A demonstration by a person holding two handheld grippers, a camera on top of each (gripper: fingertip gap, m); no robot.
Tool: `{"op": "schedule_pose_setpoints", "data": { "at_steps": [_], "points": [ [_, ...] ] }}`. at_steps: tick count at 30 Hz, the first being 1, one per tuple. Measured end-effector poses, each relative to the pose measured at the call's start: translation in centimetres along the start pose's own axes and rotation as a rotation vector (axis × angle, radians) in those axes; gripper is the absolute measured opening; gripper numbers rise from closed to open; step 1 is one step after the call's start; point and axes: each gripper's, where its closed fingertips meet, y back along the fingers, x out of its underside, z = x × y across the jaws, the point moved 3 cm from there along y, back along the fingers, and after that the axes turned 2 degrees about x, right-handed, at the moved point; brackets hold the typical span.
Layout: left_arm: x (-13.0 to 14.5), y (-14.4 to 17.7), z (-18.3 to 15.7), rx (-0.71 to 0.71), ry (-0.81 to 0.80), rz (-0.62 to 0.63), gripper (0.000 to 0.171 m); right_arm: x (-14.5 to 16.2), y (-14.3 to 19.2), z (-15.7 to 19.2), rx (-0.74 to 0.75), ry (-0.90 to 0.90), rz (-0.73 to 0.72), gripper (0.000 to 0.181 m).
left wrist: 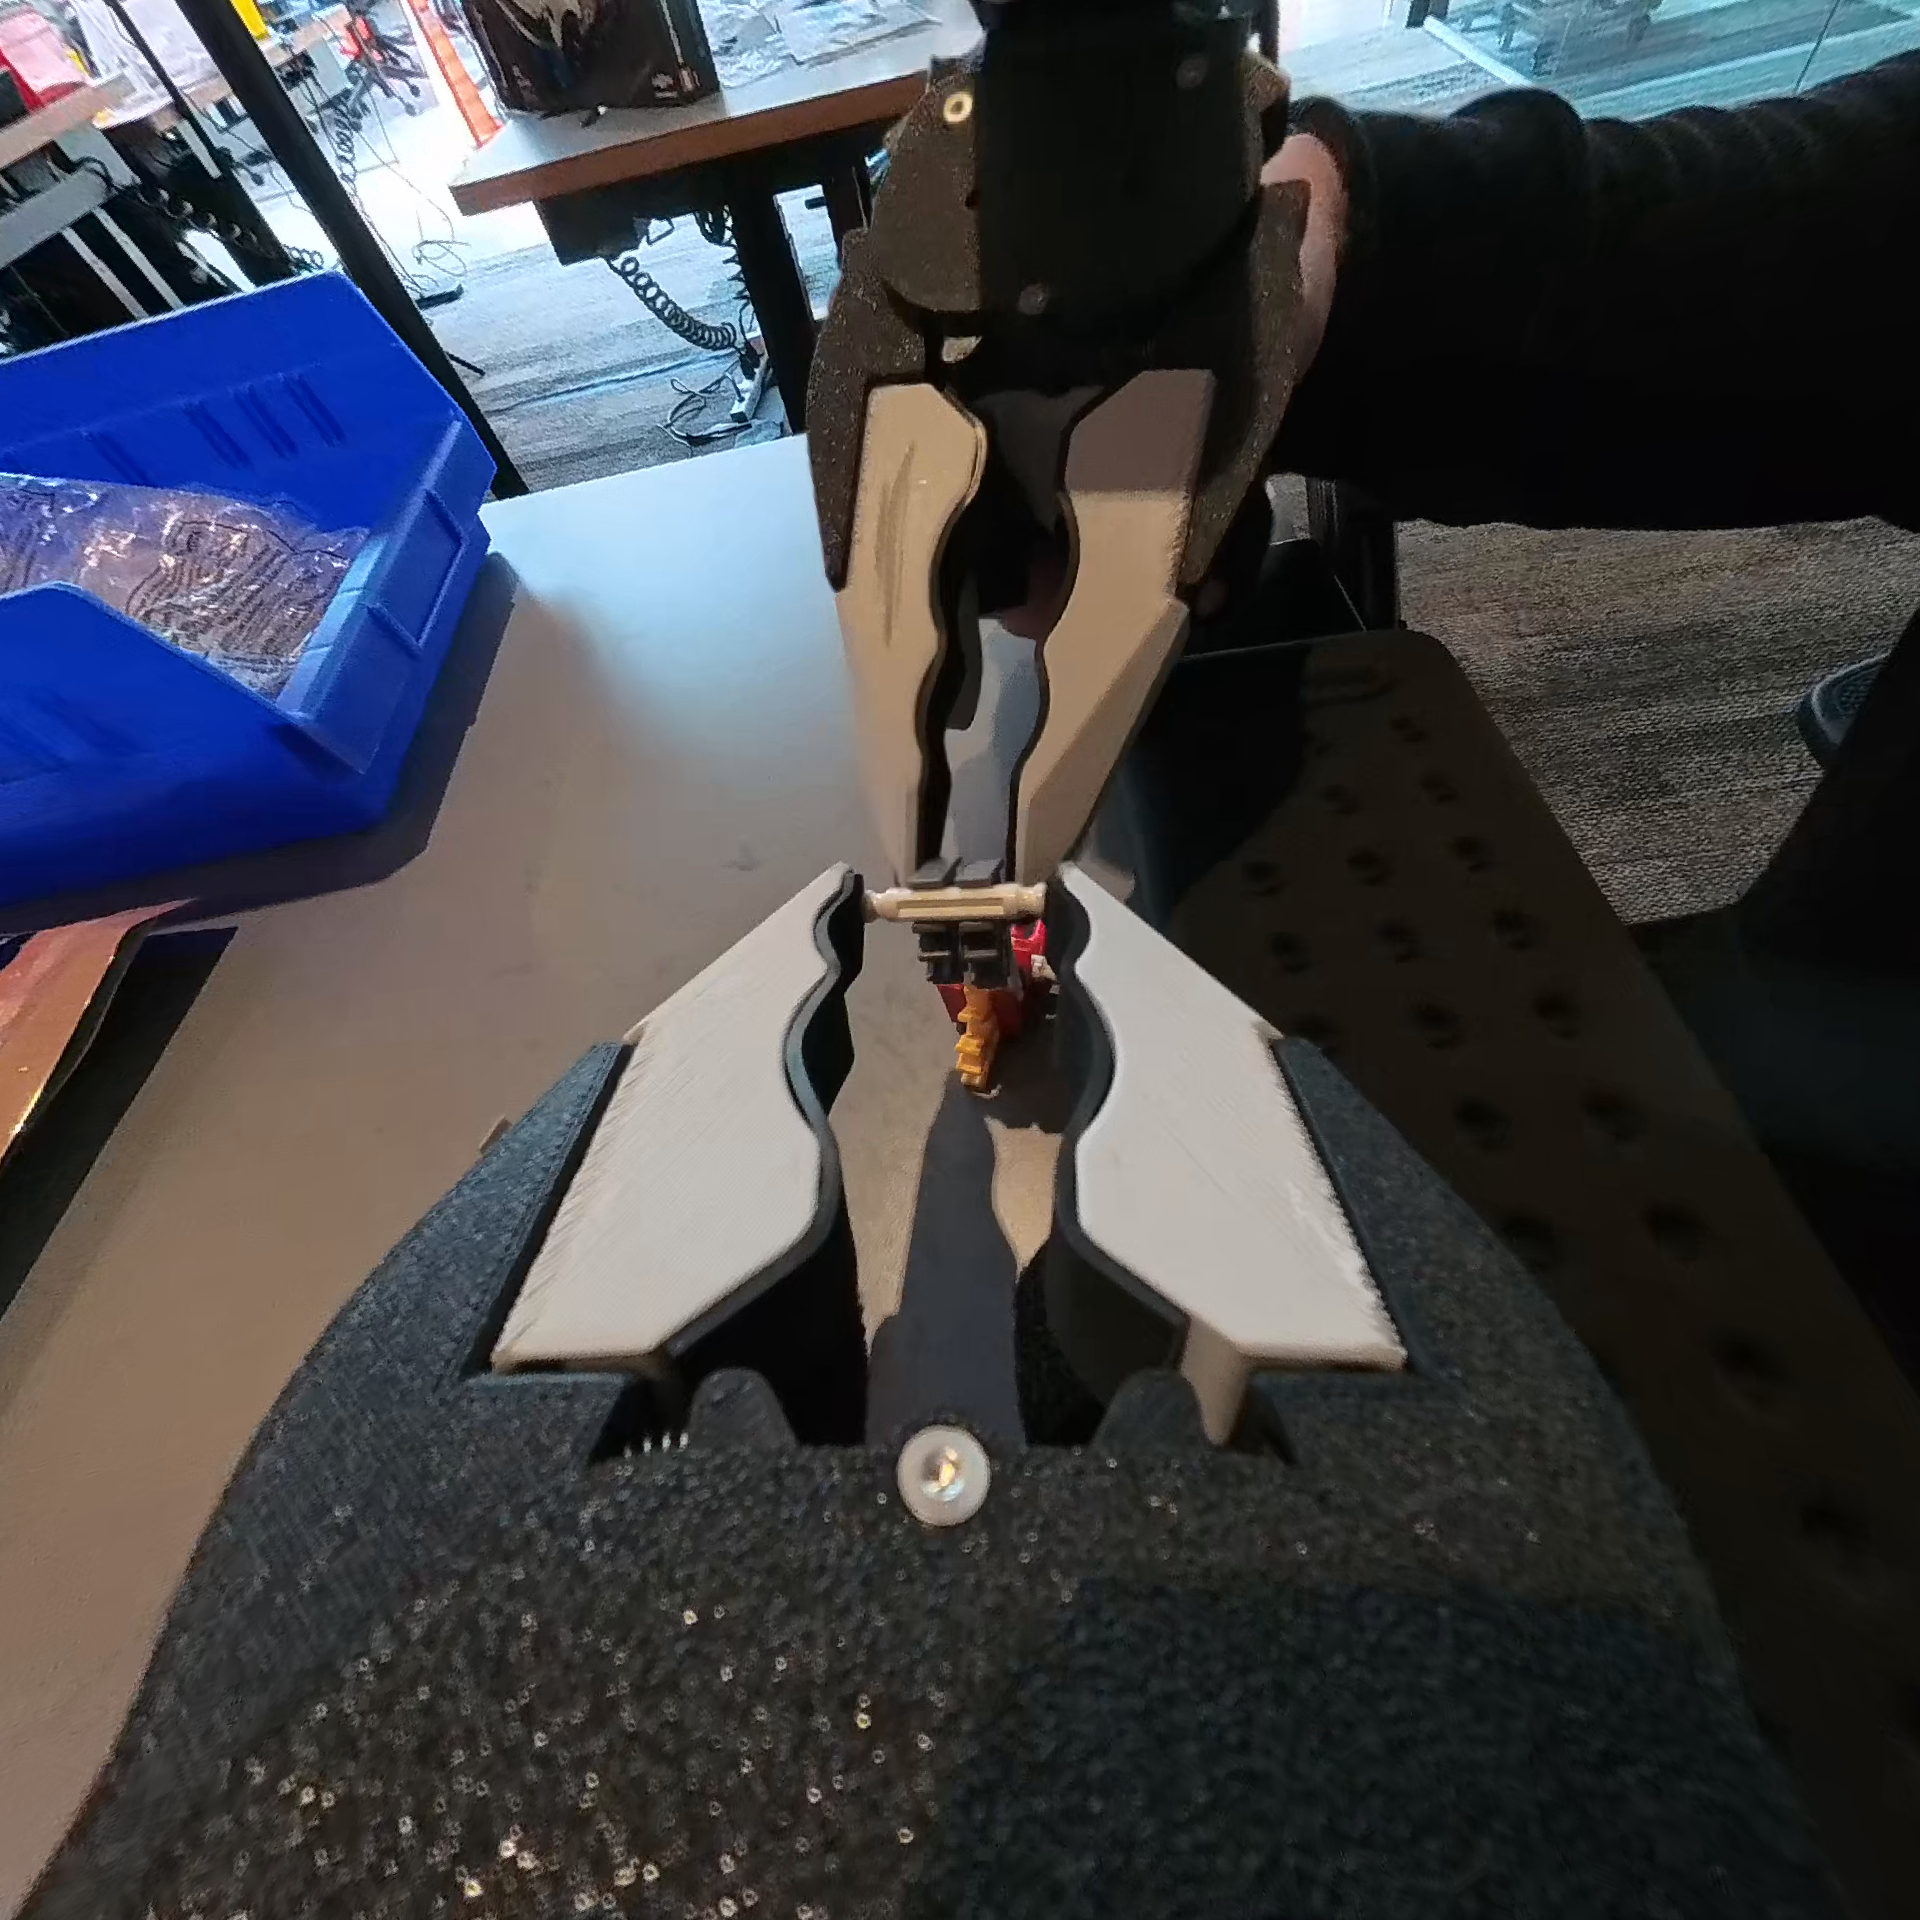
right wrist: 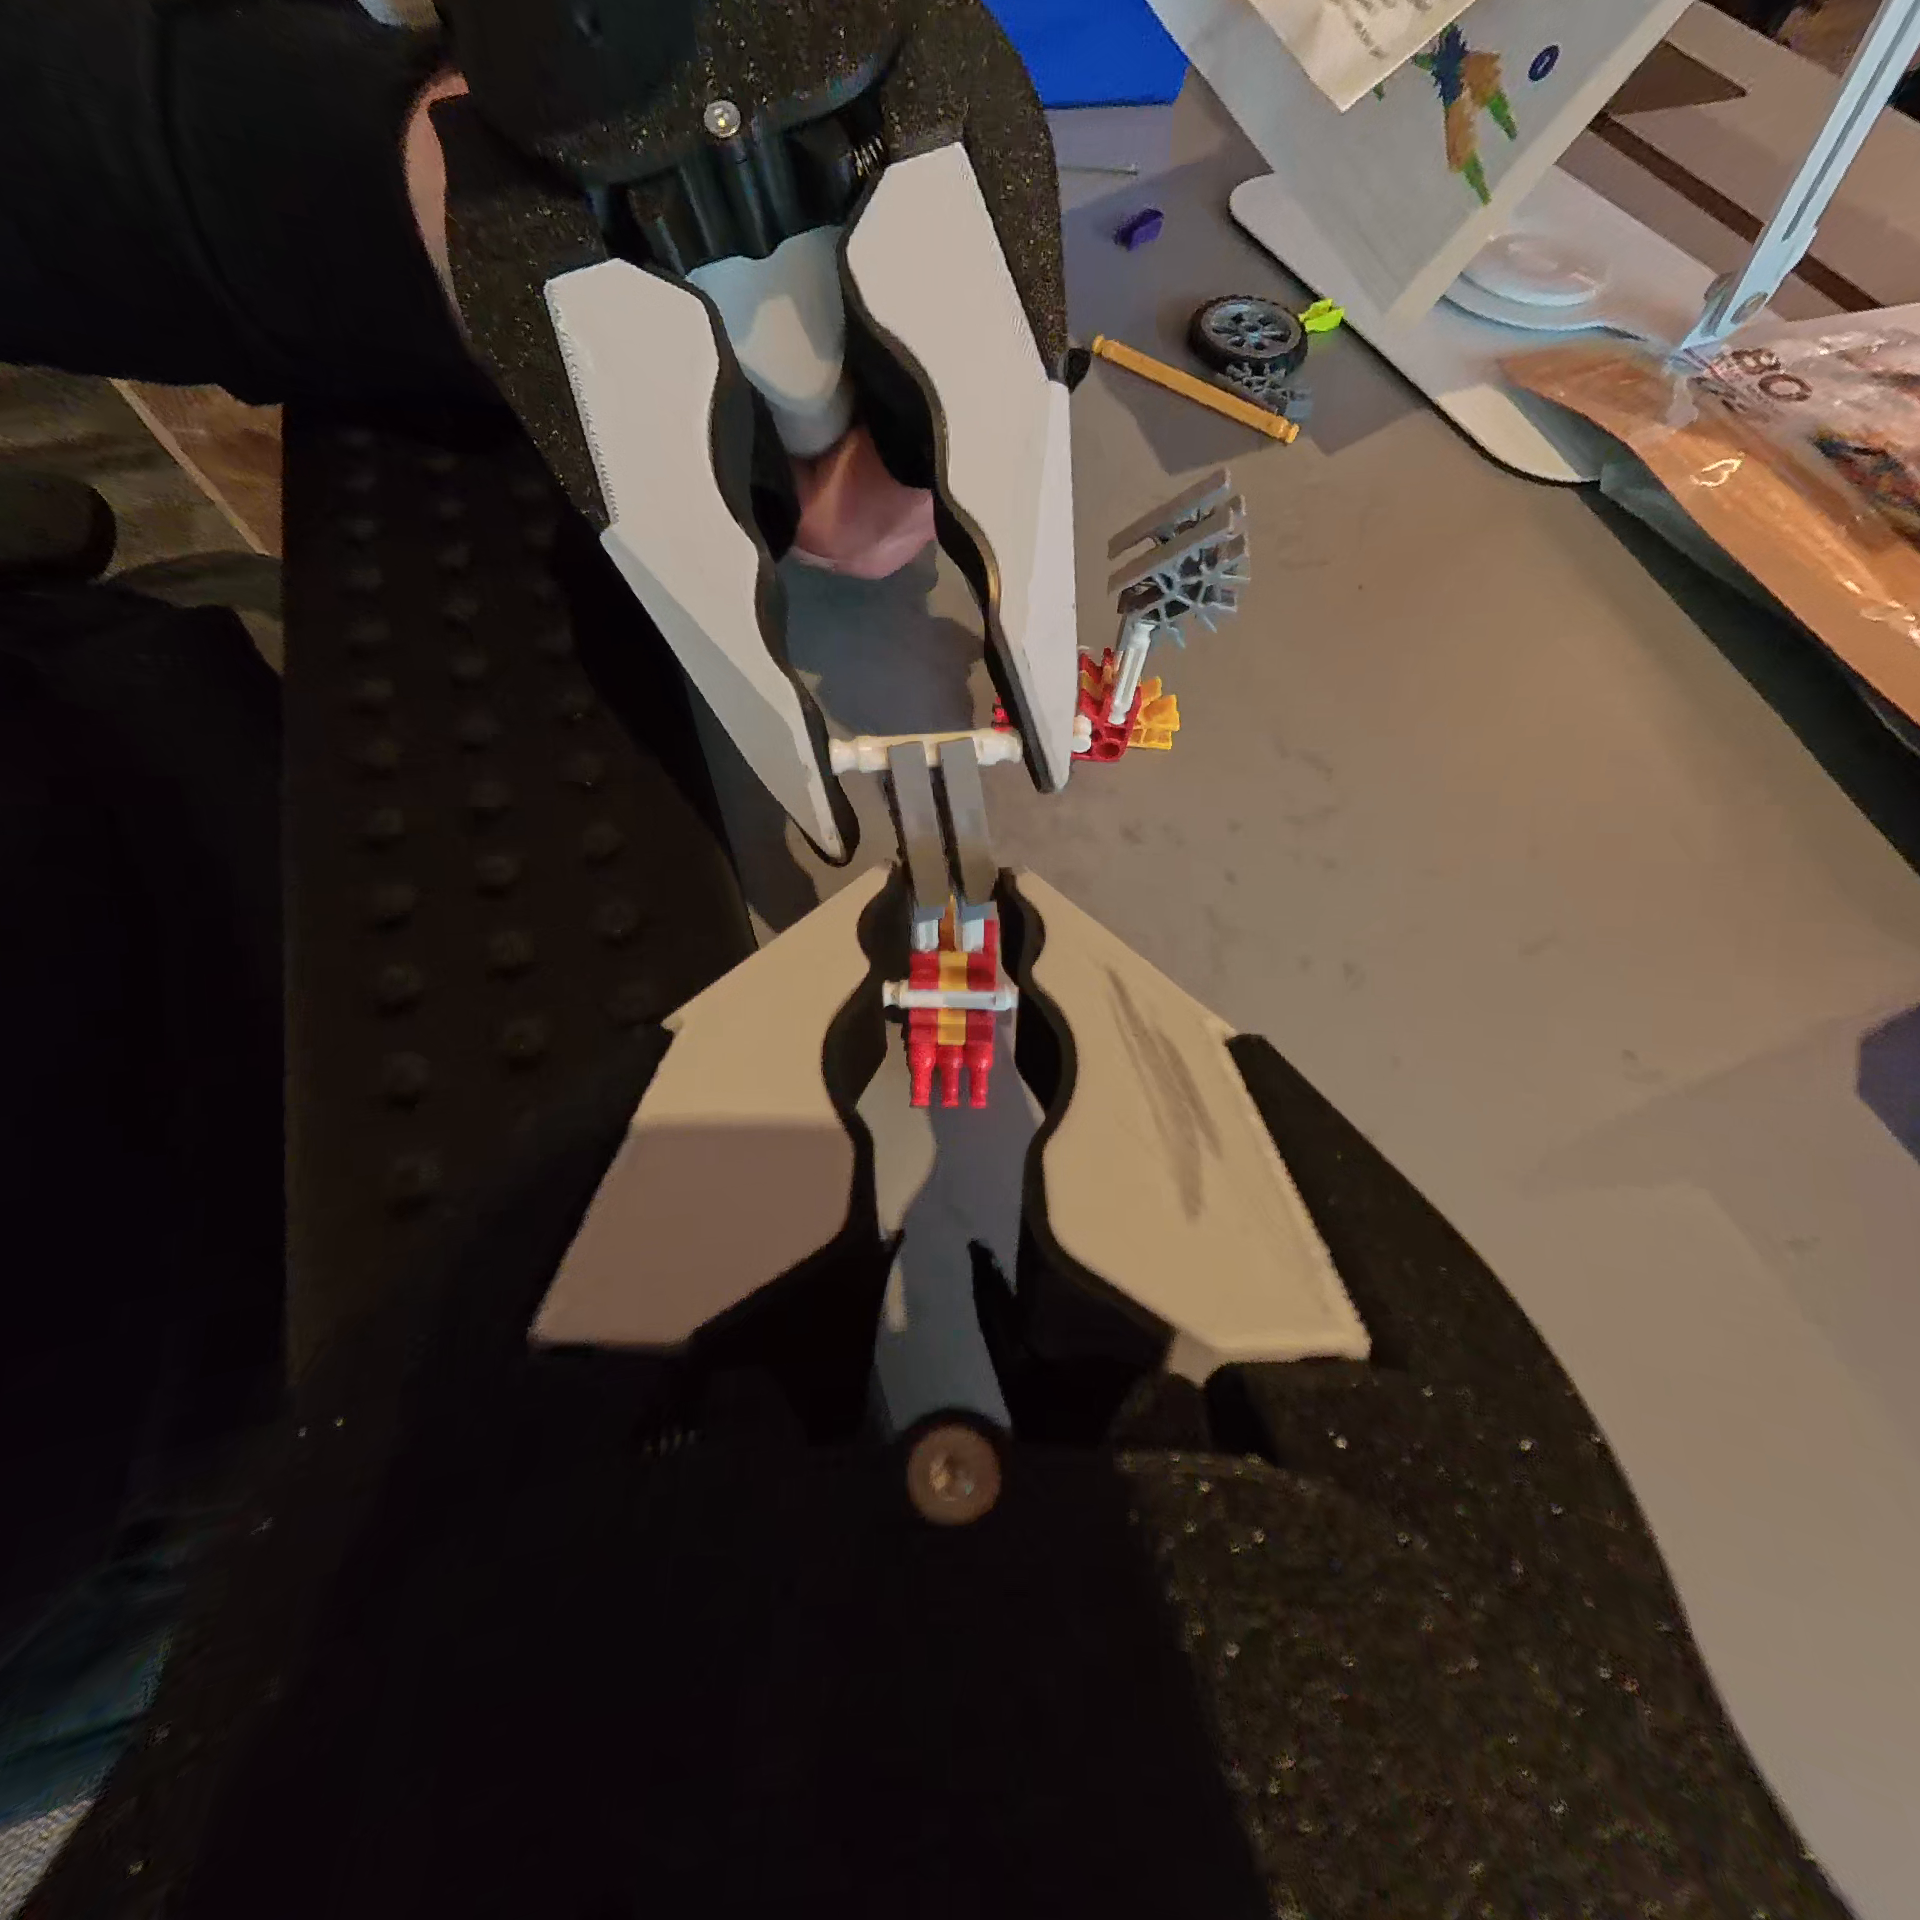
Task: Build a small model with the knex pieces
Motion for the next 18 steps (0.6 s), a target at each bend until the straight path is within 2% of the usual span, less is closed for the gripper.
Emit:
{"op": "schedule_pose_setpoints", "data": {
  "at_steps": [18],
  "points": [
    [0.01, -0.02, 0.06, -0.025, -0.024, 0.037, 0.034, -0.07, -0.34, 0.16, -0.016, -0.004, -0.017, 0.013]
  ]
}}
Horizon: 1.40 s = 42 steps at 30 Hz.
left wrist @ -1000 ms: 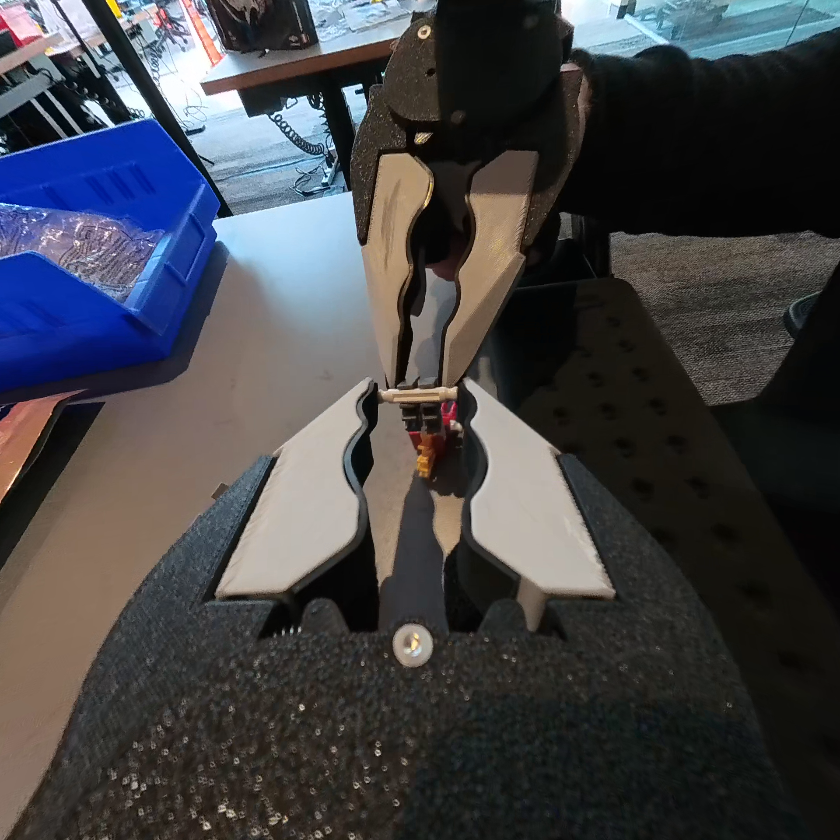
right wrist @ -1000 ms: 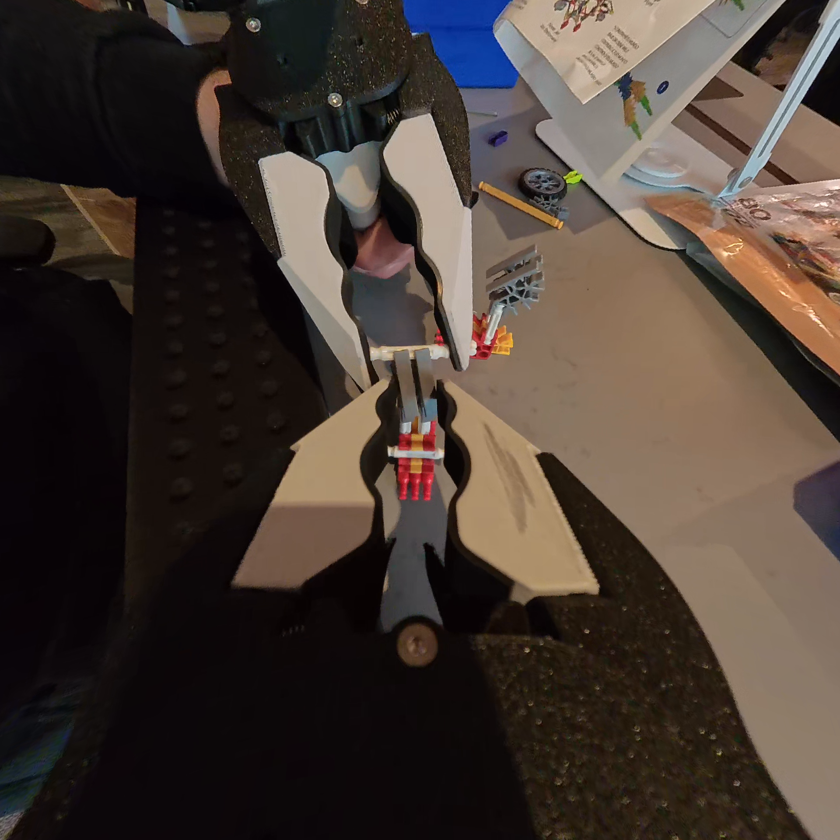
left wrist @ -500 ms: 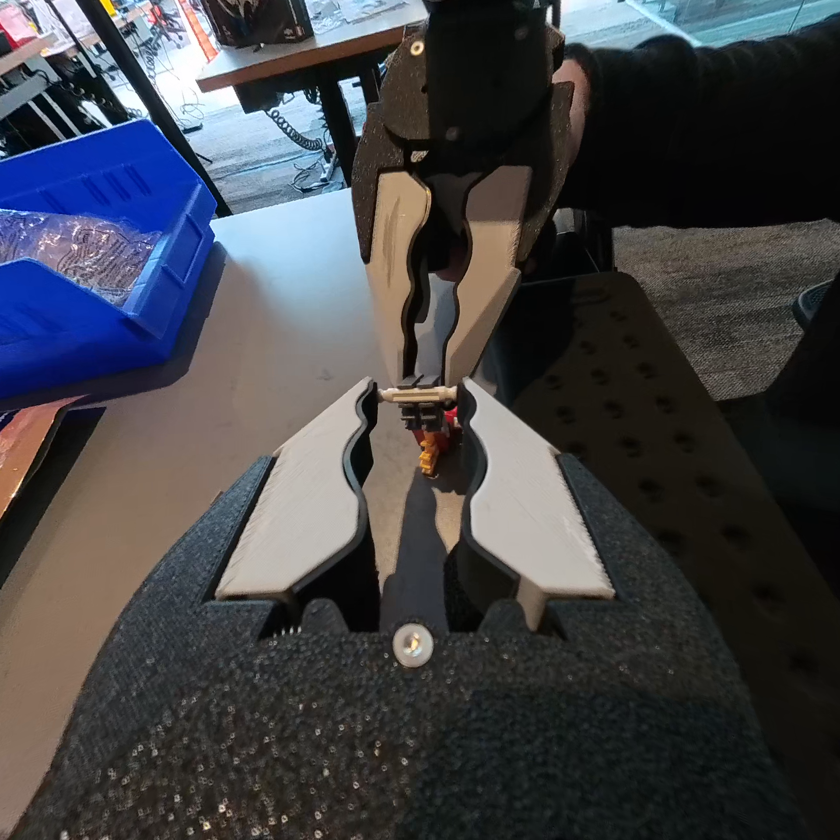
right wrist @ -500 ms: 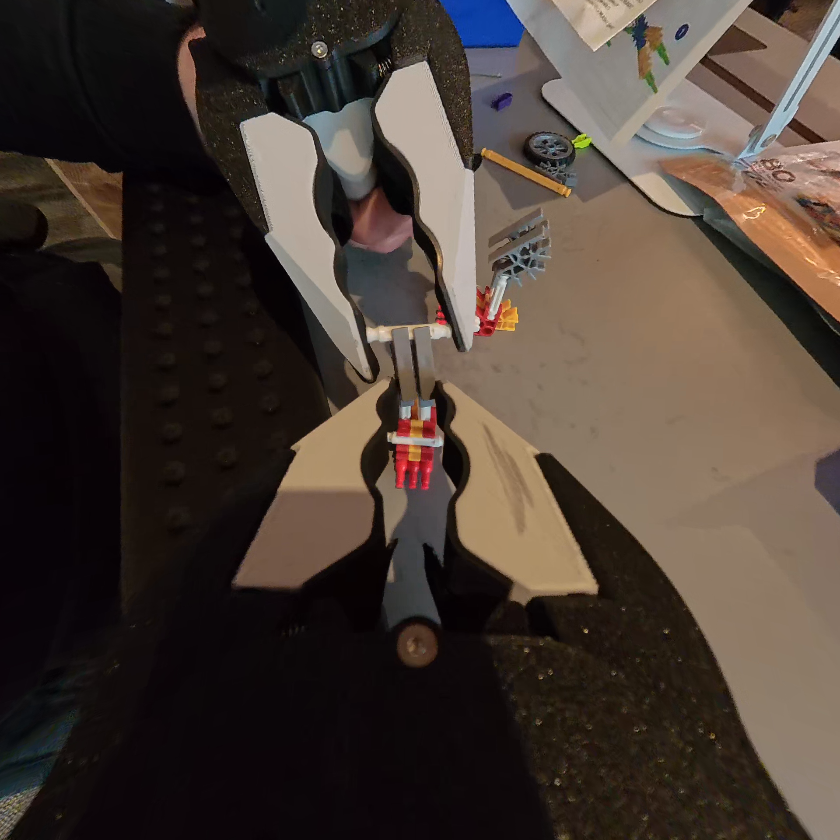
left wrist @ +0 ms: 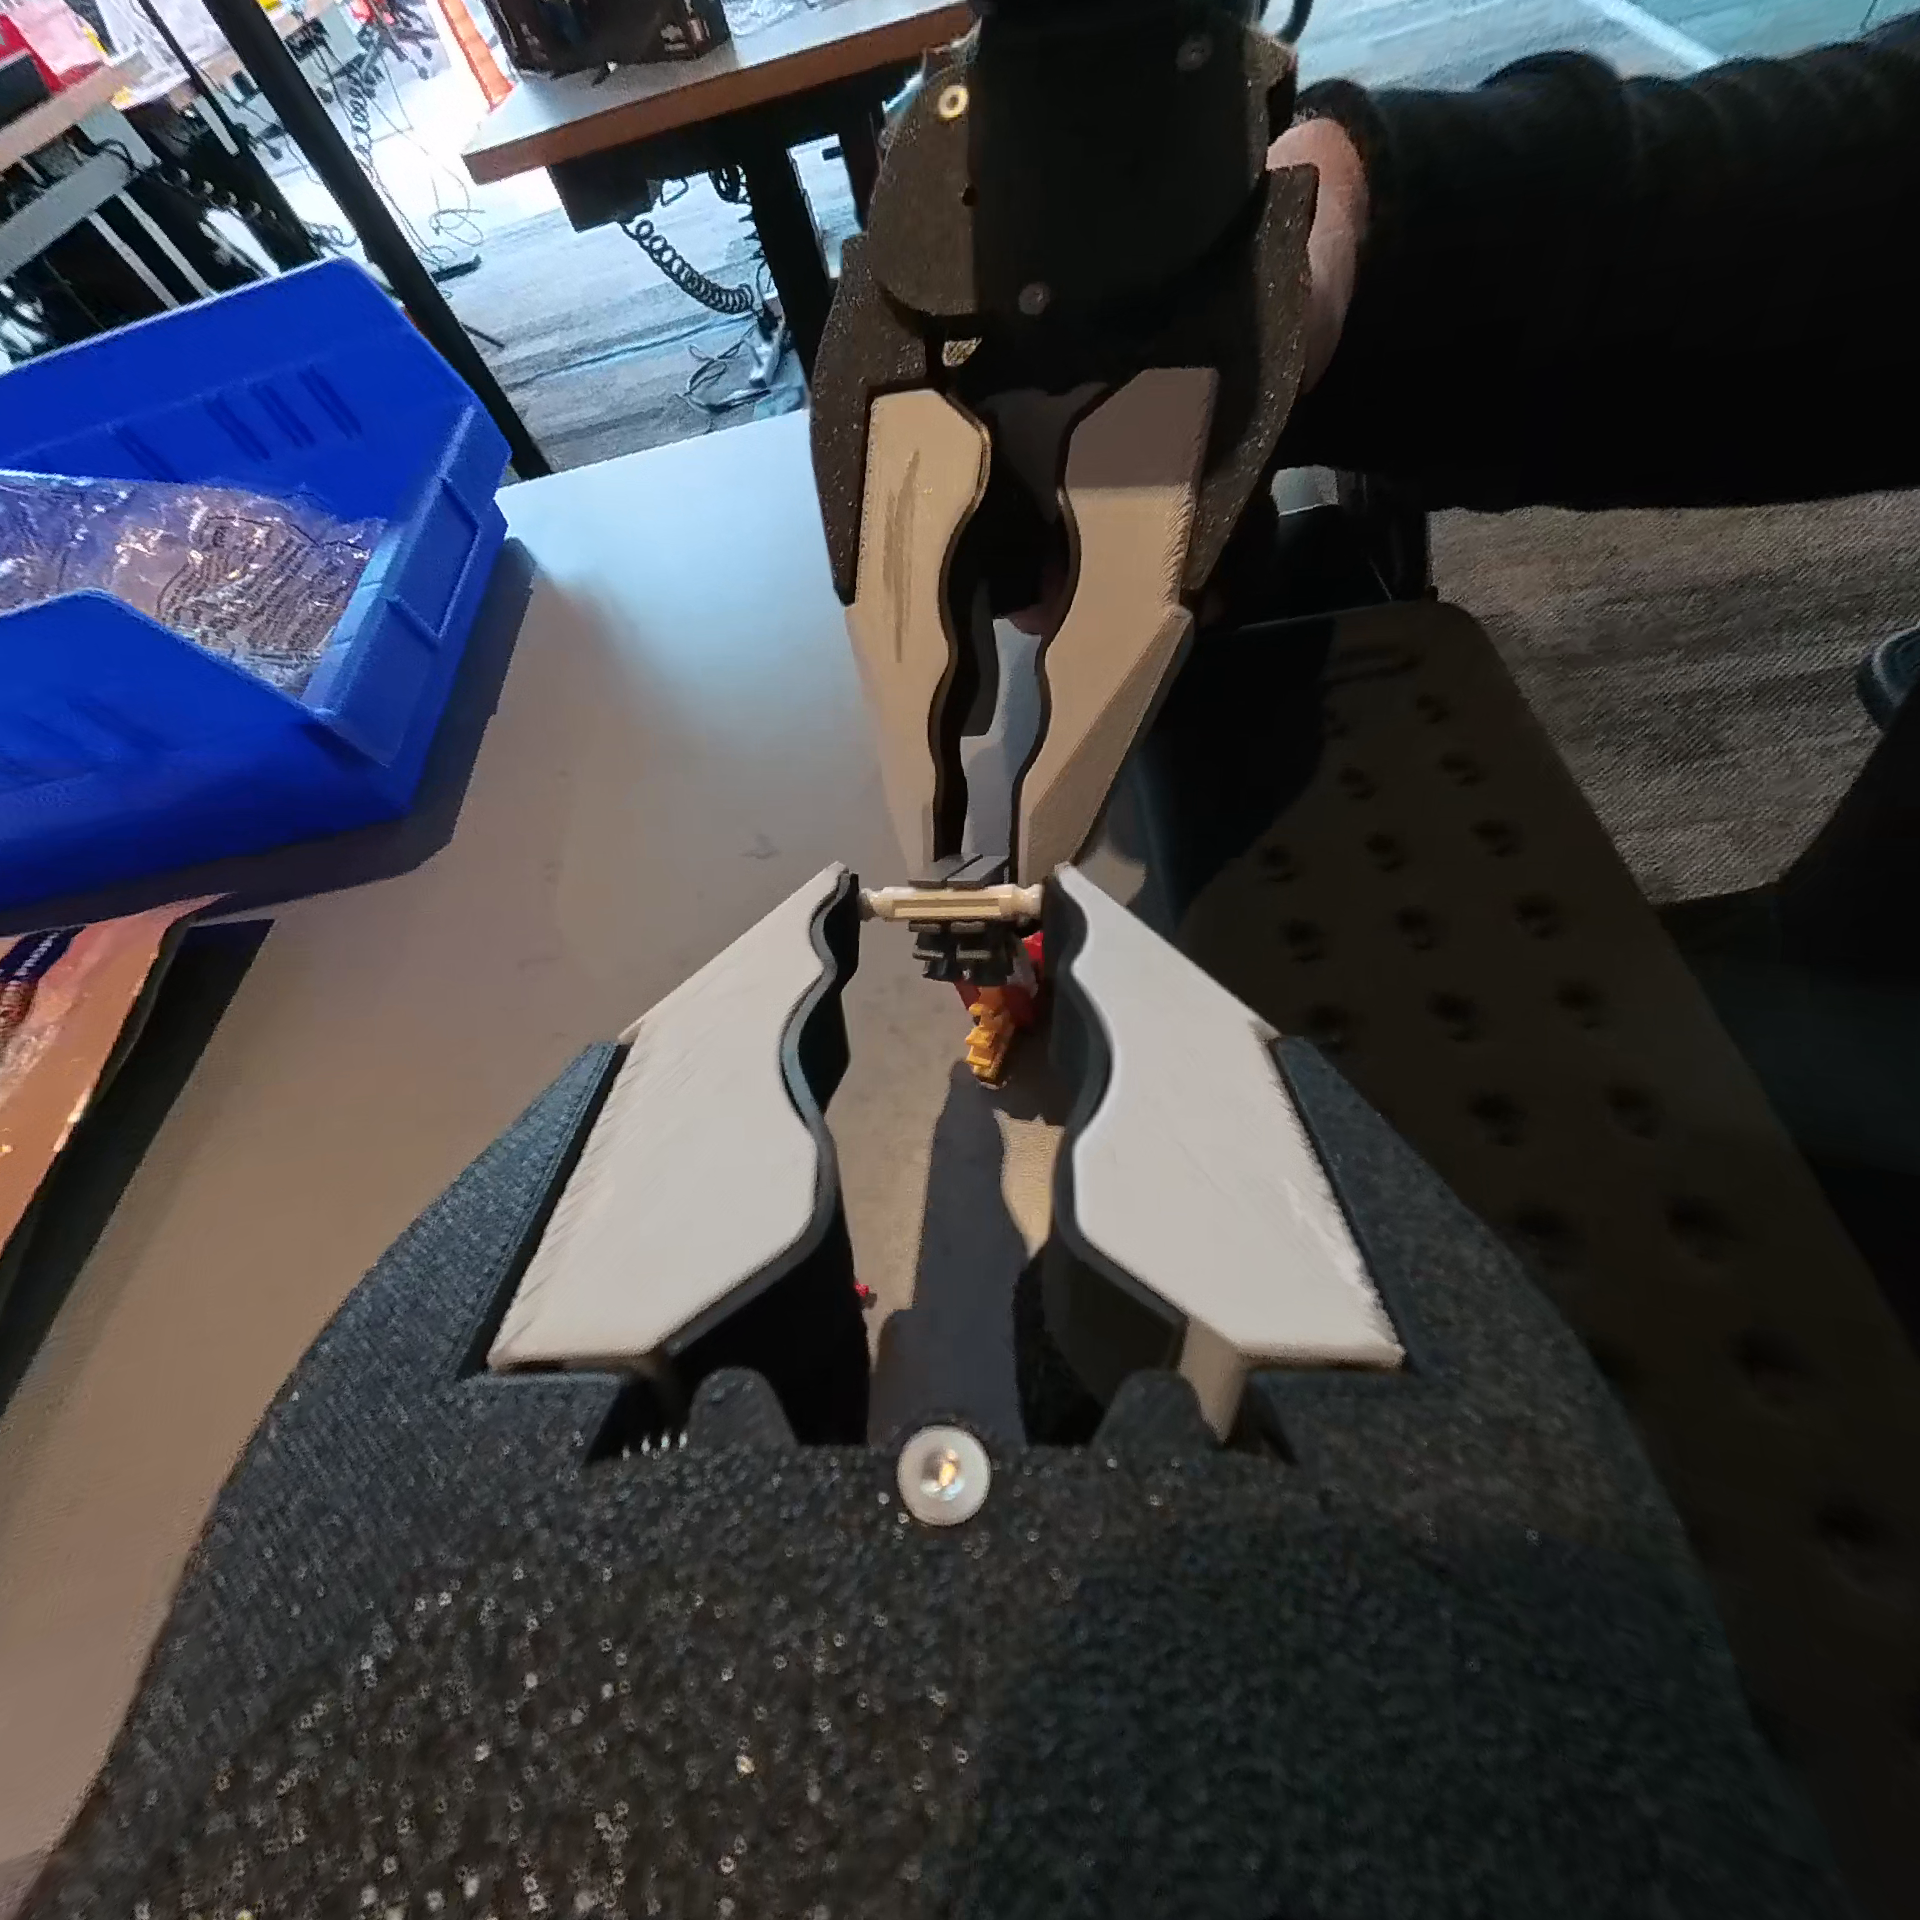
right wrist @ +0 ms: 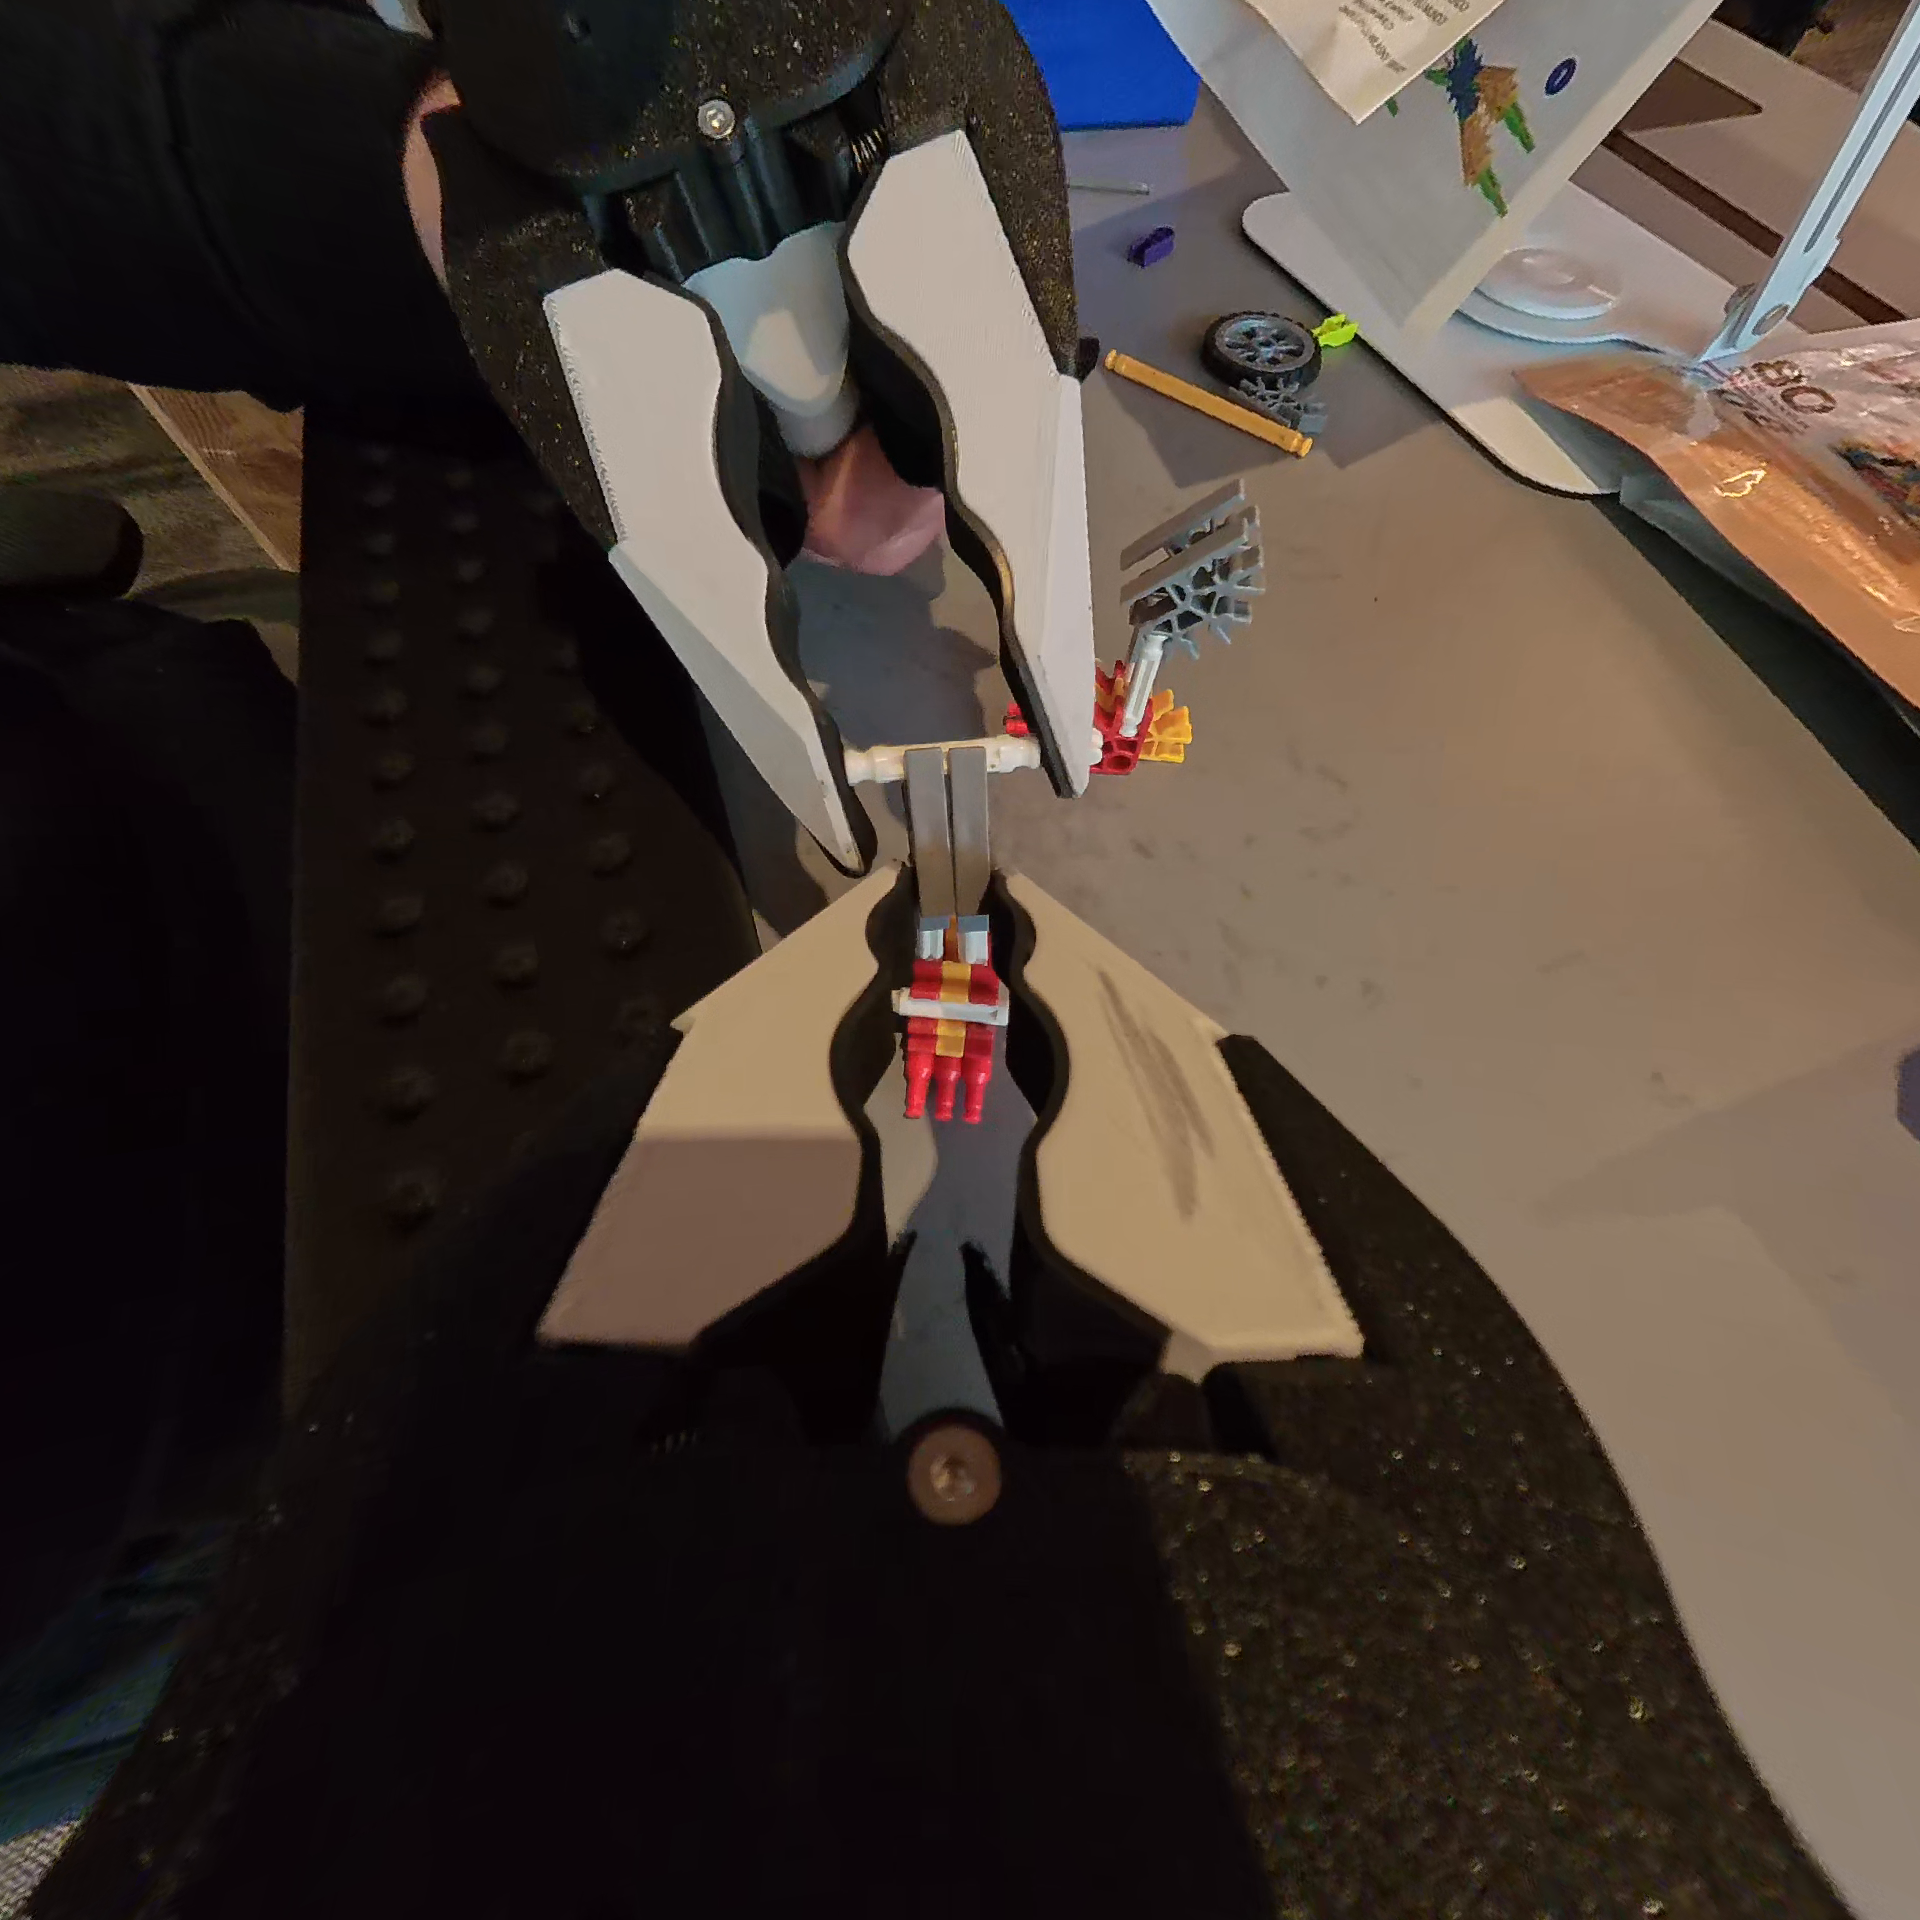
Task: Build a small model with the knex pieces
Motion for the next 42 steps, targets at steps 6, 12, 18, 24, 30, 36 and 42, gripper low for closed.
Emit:
{"op": "schedule_pose_setpoints", "data": {
  "at_steps": [6, 12, 18, 24, 30, 36, 42],
  "points": [
    [-0.2, 0.3, 0.2, 0.007, 0.031, -0.025, 0.042, 0.1, 0.1, -0.1, 0.004, -0.003, -0.001, 0.013],
    [-0.5, 1.6, 0.3, 0.033, 0.020, -0.059, 0.030, 0.1, 0.2, -0.2, 0.005, -0.004, -0.002, 0.013],
    [-1.2, 2.4, 0.7, 0.081, 0.032, -0.090, 0.012, 0.1, 0.1, -0.1, -0.003, 0.001, -0.002, 0.013],
    [-1.0, 2.1, 0.6, 0.162, -0.007, -0.002, 0.019, 0.1, 0.1, -0.1, -0.006, -0.002, -0.005, 0.013],
    [-0.8, 1.5, 0.7, 0.221, 0.014, 0.026, 0.019, 0.2, 0.1, -0.2, -0.008, -0.004, -0.006, 0.013],
    [-0.8, 1.4, 0.8, 0.248, 0.031, 0.037, 0.017, 0.2, 0.0, -0.3, -0.009, -0.005, -0.007, 0.013],
    [-0.7, 1.5, 1.1, 0.230, 0.029, 0.061, 0.021, 0.2, 0.0, -0.3, -0.006, -0.005, -0.008, 0.013]
  ]
}}
